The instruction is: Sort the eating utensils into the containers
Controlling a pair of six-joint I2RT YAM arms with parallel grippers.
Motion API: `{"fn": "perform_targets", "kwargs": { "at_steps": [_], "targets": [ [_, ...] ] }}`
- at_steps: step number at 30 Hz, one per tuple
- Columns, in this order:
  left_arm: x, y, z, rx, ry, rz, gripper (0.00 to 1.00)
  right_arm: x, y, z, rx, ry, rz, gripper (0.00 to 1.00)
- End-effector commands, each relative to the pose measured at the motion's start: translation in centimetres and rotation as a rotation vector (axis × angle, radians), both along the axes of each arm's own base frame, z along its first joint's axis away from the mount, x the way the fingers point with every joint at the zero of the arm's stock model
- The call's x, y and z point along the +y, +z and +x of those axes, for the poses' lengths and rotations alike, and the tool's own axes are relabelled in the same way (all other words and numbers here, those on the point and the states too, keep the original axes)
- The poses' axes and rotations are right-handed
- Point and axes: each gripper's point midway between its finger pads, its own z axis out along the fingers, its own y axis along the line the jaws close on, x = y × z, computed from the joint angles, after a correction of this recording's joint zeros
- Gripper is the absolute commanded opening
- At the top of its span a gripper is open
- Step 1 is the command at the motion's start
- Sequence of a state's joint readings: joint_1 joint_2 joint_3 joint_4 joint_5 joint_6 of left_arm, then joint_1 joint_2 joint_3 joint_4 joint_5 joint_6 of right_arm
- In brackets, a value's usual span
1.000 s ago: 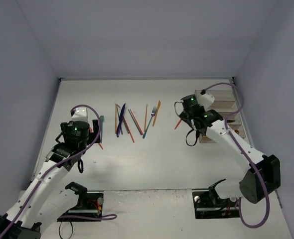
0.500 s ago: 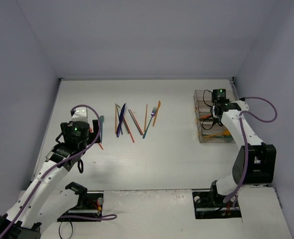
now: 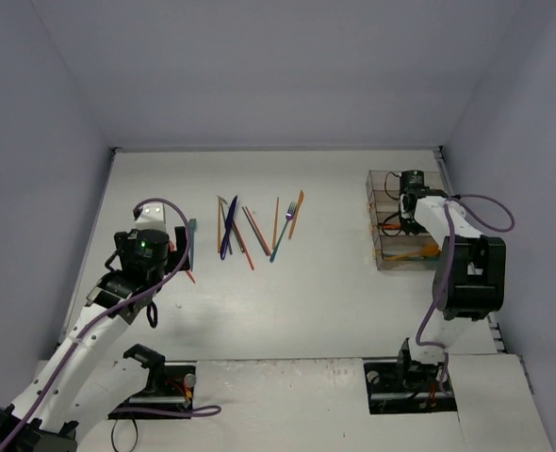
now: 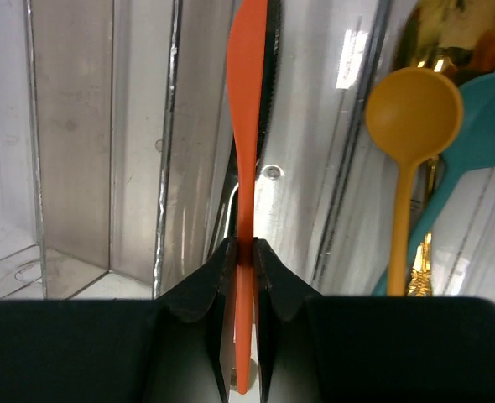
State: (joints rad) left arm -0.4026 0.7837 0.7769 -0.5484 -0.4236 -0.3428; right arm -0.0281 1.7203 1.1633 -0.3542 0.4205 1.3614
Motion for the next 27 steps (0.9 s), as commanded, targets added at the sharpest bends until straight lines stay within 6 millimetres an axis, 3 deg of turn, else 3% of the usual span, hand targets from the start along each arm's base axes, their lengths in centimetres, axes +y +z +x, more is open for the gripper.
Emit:
{"fn": "perform_targets", "kwargs": {
  "at_steps": [1, 4, 9, 12, 13, 16, 23, 27],
  "targets": [
    [0.1, 2.2, 1.0, -0.068, 0.017, -0.012, 0.95, -0.3, 3.6, 2.1, -0.074, 0.035, -0.057, 0.25],
    [0.0, 2.1, 1.0, -0.063, 0.015, -0.012, 0.95, -0.3, 4.6, 2.1, -0.08, 0.067, -0.078, 0.41],
    [0.0, 2.1, 1.1, -0.06, 0.013, -0.012, 0.95, 0.4, 6.8, 2.5, -0.086, 0.174, -0.114, 0.45],
    [0.0, 2.1, 1.1, -0.061, 0.012, -0.012, 0.96, 4.0, 8.9, 4.2, -0.066, 0.393, -0.214, 0.45],
    [-0.1, 2.0, 1.2, -0.058, 0.011, -0.011, 0.96, 6.1, 10.2, 4.9, -0.05, 0.52, -0.283, 0.45],
    [-0.2, 2.0, 1.2, -0.056, 0.005, -0.013, 0.96, 10.6, 11.0, 5.6, -0.016, 0.741, -0.377, 0.45],
    [-0.4, 1.8, 1.3, -0.051, -0.005, -0.02, 0.95, 19.9, 9.6, 6.1, -0.022, 1.108, -0.409, 0.44],
    [-0.5, 1.8, 1.3, -0.048, -0.009, -0.021, 0.96, 22.8, 7.1, 7.1, -0.02, 1.162, -0.355, 0.41]
  ]
}}
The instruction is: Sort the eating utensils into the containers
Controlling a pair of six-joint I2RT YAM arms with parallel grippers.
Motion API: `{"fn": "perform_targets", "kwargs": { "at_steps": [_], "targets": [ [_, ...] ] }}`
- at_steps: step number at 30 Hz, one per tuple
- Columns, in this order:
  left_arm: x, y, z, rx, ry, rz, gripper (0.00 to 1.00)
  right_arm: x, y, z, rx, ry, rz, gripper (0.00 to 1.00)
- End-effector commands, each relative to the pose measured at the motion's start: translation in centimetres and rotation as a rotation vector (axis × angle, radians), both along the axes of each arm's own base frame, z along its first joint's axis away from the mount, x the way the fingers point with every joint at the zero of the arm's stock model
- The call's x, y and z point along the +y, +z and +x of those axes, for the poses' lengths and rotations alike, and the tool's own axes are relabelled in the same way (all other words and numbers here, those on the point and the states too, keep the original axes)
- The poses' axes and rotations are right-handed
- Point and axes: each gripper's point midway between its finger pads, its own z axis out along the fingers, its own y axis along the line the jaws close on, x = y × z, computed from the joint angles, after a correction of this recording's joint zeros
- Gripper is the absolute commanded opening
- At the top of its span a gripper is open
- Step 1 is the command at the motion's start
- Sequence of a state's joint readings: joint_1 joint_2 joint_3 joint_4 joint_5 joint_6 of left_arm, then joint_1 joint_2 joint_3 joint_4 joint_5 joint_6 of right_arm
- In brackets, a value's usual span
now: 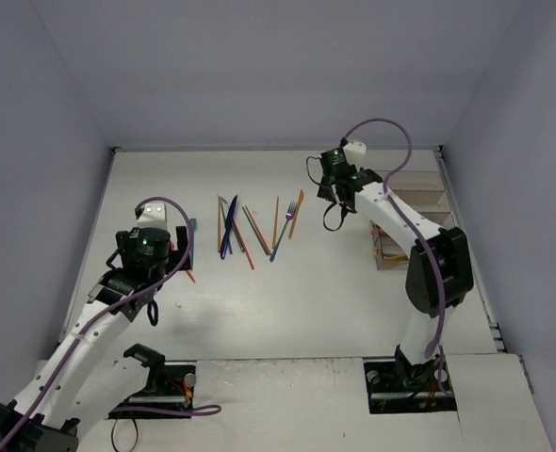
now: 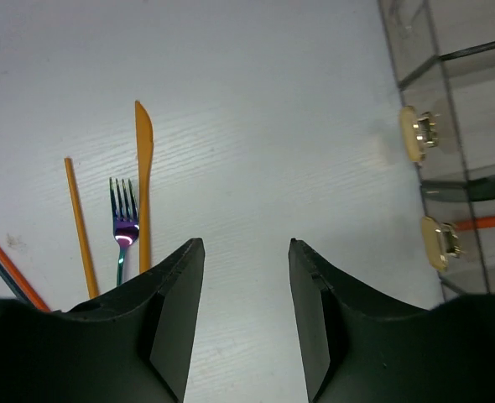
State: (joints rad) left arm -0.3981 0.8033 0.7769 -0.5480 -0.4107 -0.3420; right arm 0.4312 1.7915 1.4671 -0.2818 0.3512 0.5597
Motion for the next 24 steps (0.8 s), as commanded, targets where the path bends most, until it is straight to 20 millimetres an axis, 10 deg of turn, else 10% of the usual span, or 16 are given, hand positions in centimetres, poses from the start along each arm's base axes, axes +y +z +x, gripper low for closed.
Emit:
{"fn": "perform_targets", "kwargs": {
  "at_steps": [1, 8, 24],
  "targets": [
    [-0.4, 2.3, 1.2, -0.07, -0.003, -0.023, 0.96, 2.8, -1.2, 2.1, -0.002, 0.093, 0.018, 0.39],
    [-0.4, 2.0, 1.1, -0.06, -0.005, -0.02, 0.96, 6.9, -4.2, 4.2, 0.022, 0.139, 0.057, 0.34],
    [-0.3, 1.8, 1.0, -0.051, -0.003, -0.011, 0.96, 8.7, -9.0, 7.9, 0.04, 0.121, 0.061, 0.34]
  ]
}}
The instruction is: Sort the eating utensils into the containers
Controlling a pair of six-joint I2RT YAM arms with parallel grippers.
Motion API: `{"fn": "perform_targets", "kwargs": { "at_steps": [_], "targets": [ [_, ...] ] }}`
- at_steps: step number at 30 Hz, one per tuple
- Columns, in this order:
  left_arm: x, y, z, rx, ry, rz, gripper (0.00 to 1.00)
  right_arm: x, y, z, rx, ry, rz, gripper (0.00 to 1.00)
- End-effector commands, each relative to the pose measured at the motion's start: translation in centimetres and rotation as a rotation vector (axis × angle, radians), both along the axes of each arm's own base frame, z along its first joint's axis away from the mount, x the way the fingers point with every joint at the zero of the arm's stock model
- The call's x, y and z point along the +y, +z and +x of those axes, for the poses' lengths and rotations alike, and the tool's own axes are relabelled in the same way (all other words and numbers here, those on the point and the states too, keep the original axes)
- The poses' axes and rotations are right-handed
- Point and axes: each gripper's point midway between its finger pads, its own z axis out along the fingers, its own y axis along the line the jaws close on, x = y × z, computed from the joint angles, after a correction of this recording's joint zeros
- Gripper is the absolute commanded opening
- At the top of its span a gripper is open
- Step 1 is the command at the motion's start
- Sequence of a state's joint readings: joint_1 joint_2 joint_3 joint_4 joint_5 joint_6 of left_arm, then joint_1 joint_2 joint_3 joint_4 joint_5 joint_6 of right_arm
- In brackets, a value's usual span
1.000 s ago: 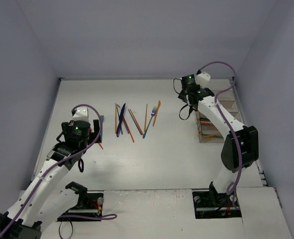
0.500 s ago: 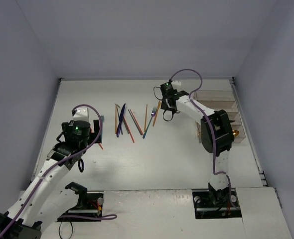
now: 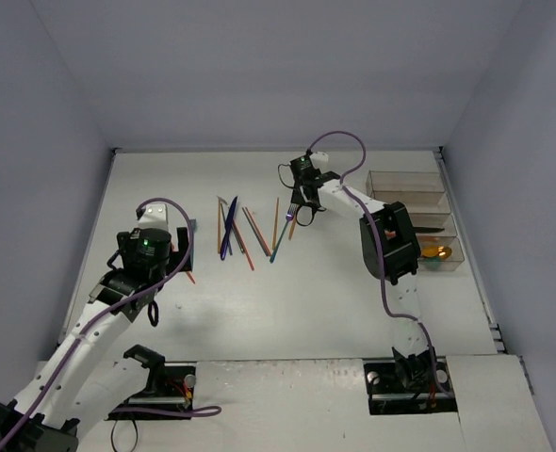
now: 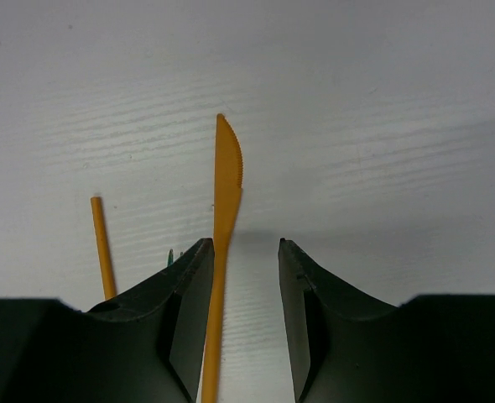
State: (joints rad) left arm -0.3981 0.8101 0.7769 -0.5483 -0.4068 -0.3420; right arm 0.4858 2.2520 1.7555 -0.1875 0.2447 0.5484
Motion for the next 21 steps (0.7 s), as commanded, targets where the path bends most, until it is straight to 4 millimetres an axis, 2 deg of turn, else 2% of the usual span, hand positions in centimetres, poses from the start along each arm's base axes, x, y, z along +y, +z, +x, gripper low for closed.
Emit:
{"fn": "perform_targets", "kwargs": {
  "at_steps": [1, 7, 13, 21],
  "targets": [
    [-0.2, 2.0, 1.0, -0.059, 0.0, -0.012, 0.96, 0.8, 1.6, 1.9, -0.062, -0.009, 0.032, 0.34],
    [-0.3, 1.9, 1.0, -0.057, -0.003, -0.013, 0.95, 1.1, 0.1, 1.6, -0.034, 0.016, 0.026, 0.34],
    [-0.4, 1.9, 1.1, -0.054, -0.007, -0.015, 0.95, 1.9, -0.6, 1.1, -0.013, 0.052, 0.04, 0.34],
    [-0.4, 1.9, 1.0, -0.054, -0.007, -0.014, 0.96, 3.4, -1.2, -0.9, 0.015, 0.088, 0.042, 0.34]
  ]
}}
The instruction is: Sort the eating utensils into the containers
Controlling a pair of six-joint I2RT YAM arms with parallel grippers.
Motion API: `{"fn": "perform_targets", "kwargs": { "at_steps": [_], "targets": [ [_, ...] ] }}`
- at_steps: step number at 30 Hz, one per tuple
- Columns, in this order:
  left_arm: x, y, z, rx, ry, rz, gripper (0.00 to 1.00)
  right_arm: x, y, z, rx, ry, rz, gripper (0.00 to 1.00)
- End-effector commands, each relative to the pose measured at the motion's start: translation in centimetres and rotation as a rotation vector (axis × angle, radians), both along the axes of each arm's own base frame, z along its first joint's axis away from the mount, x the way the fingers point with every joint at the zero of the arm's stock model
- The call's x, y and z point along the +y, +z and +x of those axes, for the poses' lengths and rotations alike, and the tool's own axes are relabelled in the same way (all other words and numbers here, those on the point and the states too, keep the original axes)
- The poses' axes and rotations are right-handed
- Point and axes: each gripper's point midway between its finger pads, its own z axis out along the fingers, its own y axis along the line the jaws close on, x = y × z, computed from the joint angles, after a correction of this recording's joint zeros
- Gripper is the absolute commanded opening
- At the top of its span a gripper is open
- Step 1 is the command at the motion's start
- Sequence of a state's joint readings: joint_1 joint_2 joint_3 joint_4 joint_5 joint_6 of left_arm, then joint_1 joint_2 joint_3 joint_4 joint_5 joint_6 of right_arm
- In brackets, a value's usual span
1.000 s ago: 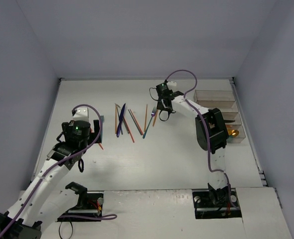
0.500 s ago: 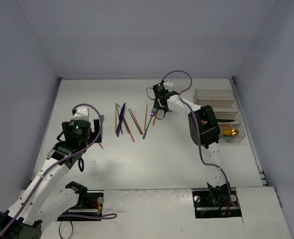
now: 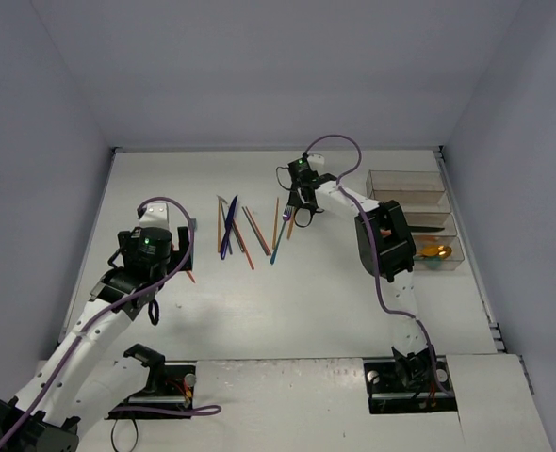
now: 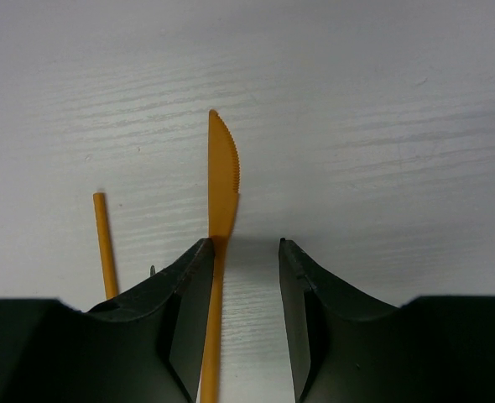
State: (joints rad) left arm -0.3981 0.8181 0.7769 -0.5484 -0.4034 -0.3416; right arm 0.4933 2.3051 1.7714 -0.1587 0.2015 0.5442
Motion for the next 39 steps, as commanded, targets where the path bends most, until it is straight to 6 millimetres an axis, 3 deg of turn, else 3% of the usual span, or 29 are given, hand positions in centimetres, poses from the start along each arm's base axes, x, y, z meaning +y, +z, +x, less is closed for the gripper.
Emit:
{"fn": "perform_targets", "kwargs": {
  "at_steps": [1, 11, 22, 34, 39],
  "targets": [
    [-0.3, 2.1, 1.0, -0.063, -0.004, -0.016, 0.96, 2.3, 1.0, -1.2, -0.011, 0.056, 0.021, 0.34],
    [-0.4, 2.0, 1.0, -0.062, -0.007, -0.02, 0.95, 3.7, 1.8, -2.6, -0.025, 0.095, 0.014, 0.34],
    [-0.6, 2.0, 1.1, -0.06, -0.014, -0.024, 0.96, 3.0, 0.4, -5.6, 0.036, 0.226, -0.044, 0.34],
    [-0.8, 1.9, 1.1, -0.057, -0.024, -0.029, 0.96, 1.5, -2.0, -9.8, 0.144, 0.346, -0.128, 0.26],
    [-0.9, 1.9, 1.2, -0.055, -0.028, -0.031, 0.96, 0.6, -2.8, -11.6, 0.201, 0.342, -0.183, 0.14]
  ]
}}
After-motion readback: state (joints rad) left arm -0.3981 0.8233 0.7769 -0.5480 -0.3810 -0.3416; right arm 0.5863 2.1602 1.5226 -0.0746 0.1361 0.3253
